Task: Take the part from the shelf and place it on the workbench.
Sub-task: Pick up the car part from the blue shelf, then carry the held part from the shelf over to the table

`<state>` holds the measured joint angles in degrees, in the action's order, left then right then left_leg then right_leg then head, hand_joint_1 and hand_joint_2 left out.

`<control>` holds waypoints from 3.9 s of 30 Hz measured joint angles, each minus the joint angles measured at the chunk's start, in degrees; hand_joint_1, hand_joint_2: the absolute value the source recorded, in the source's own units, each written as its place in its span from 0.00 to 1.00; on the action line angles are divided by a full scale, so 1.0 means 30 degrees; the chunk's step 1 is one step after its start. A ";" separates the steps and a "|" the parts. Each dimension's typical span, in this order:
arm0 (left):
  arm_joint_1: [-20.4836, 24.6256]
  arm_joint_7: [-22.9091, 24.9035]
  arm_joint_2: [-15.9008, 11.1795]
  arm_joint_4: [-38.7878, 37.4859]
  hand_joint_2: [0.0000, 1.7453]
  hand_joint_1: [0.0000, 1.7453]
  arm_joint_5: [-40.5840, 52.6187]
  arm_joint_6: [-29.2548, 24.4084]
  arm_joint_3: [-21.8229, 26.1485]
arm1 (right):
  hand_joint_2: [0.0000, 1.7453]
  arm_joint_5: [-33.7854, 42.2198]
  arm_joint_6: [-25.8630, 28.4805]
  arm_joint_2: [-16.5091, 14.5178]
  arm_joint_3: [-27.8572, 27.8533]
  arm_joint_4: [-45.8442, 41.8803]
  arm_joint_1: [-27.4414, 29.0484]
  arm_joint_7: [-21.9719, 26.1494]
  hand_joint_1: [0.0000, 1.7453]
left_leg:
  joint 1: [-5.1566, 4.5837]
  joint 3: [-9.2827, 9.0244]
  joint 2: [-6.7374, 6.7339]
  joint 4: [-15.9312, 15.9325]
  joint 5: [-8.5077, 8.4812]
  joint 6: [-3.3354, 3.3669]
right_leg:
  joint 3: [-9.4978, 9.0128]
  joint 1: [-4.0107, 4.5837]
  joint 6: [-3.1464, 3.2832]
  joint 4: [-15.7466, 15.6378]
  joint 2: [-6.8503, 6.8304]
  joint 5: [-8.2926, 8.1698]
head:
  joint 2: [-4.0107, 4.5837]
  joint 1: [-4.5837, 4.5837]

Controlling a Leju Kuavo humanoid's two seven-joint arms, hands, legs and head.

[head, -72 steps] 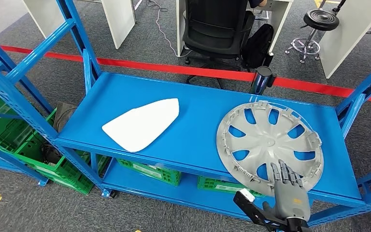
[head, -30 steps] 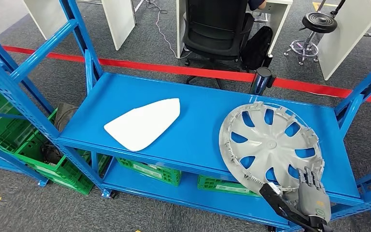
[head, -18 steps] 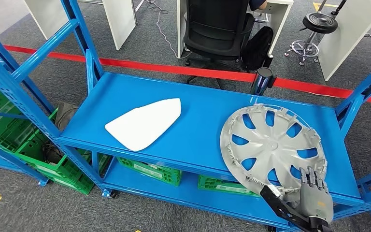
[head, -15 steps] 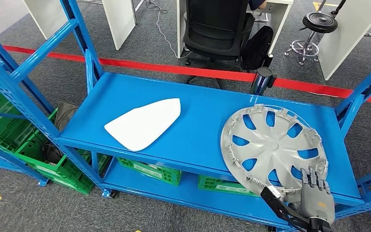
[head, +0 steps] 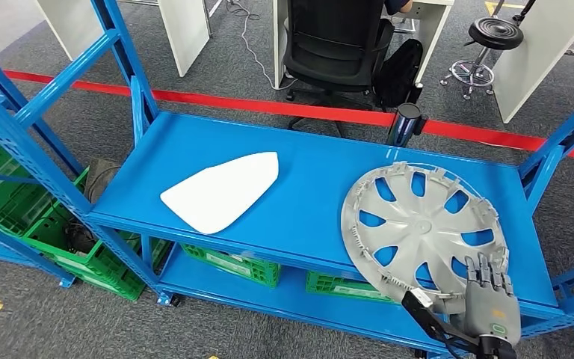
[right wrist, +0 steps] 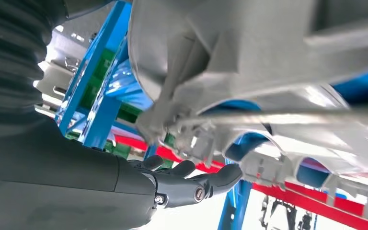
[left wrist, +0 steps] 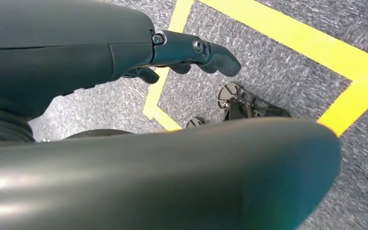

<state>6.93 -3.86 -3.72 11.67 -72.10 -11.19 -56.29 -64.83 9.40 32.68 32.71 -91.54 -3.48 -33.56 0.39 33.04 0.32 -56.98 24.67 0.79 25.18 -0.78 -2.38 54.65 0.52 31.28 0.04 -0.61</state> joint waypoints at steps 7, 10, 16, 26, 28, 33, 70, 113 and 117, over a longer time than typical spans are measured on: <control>-0.0036 -0.0521 0.0071 0.0000 0.00 0.00 -0.1258 0.0773 0.0359 | 1.00 -0.0204 -0.0996 0.0000 -0.0013 -0.1109 -0.0055 0.0284 0.00 | -0.0001 0.0008 0.0002 0.0001 0.0000 0.0000 | 0.0001 -0.0001 0.0000 0.0000 -0.0001 0.0000 | 0.0000 0.0000; -0.0062 -0.0648 0.0149 0.0000 0.00 0.00 -0.1683 0.0920 0.0840 | 1.00 -0.0284 -0.0985 -0.0002 0.0024 -0.1419 -0.0044 0.0528 0.00 | -0.0002 0.0015 0.0001 0.0001 0.0000 0.0000 | 0.0005 -0.0001 0.0000 0.0000 -0.0001 0.0000 | 0.0000 0.0002; -0.0065 -0.0521 0.0200 0.0000 0.00 0.00 -0.1565 0.0845 0.1186 | 1.00 -0.0508 -0.1511 -0.0129 0.0361 -0.1622 -0.0227 0.0958 0.00 | -0.0001 0.0023 0.0004 0.0001 0.0000 0.0000 | 0.0010 0.0001 0.0000 0.0000 -0.0002 0.0000 | 0.0000 0.0000; -0.0062 -0.0625 0.0199 0.0000 0.00 0.00 -0.1360 0.0734 0.1494 | 1.00 0.0109 -0.2905 -0.0437 0.1344 -0.1541 -0.0802 0.1907 0.00 | 0.0000 0.0034 0.0004 0.0003 0.0000 0.0000 | 0.0020 0.0003 0.0001 0.0000 -0.0002 0.0002 | 0.0000 -0.0004; -0.0062 -0.0623 0.0199 0.0000 0.00 0.00 -0.1267 0.0592 0.1515 | 1.00 0.0233 -0.2910 -0.0512 0.1550 -0.1422 -0.0924 0.2065 0.00 | 0.0000 0.0036 0.0005 0.0003 0.0000 0.0000 | 0.0021 0.0003 0.0002 0.0000 -0.0002 0.0003 | 0.0000 -0.0004; -0.0061 -0.0488 0.0199 0.0000 0.00 0.00 -0.1222 0.0279 0.1536 | 1.00 0.0326 -0.2910 -0.0721 0.2038 -0.1114 -0.1156 0.2242 0.75 | -0.0001 0.0040 0.0007 0.0003 0.0000 0.0000 | 0.0023 0.0001 0.0002 0.0000 -0.0003 0.0003 | 0.0000 -0.0007; -0.0091 -0.0756 0.0217 -0.0029 0.00 0.00 -0.1561 -0.0479 0.1814 | 1.00 0.2929 0.4026 -0.0678 -0.1874 -0.5763 -0.0472 0.3020 1.00 | -0.0003 0.0053 0.0020 -0.0001 -0.0002 -0.0001 | 0.0037 -0.0001 0.0002 0.0001 -0.0017 0.0002 | 0.0000 -0.0013; -0.0177 -0.2044 0.0800 -0.0087 0.00 0.00 -0.2211 -0.1253 0.3054 | 1.00 2.4922 0.9931 -0.3568 -0.5865 -1.2737 0.3589 1.6109 1.00 | 0.0625 0.1881 0.0003 -0.1618 0.0381 -0.1050 | 0.2092 -0.0623 0.0221 0.1759 0.0008 -0.0552 | 0.0000 0.0060; -0.0150 -0.2051 0.0814 -0.0087 0.00 0.00 -0.2236 -0.1253 0.3113 | 1.00 2.4616 0.9931 -0.3681 -0.5863 -1.2769 0.3628 1.6032 1.00 | 0.0418 0.3027 -0.0063 -0.5986 0.3021 -0.0826 | 0.2762 -0.0254 0.0552 0.1773 -0.0038 -0.1166 | 0.0000 0.0577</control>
<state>6.48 -10.02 -1.28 11.41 -78.80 -14.95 -46.95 9.01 39.19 21.63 15.12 -129.85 7.41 14.54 1.64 42.12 0.13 -74.94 33.74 -1.69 33.47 -1.54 -0.72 59.97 0.41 27.79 0.04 1.13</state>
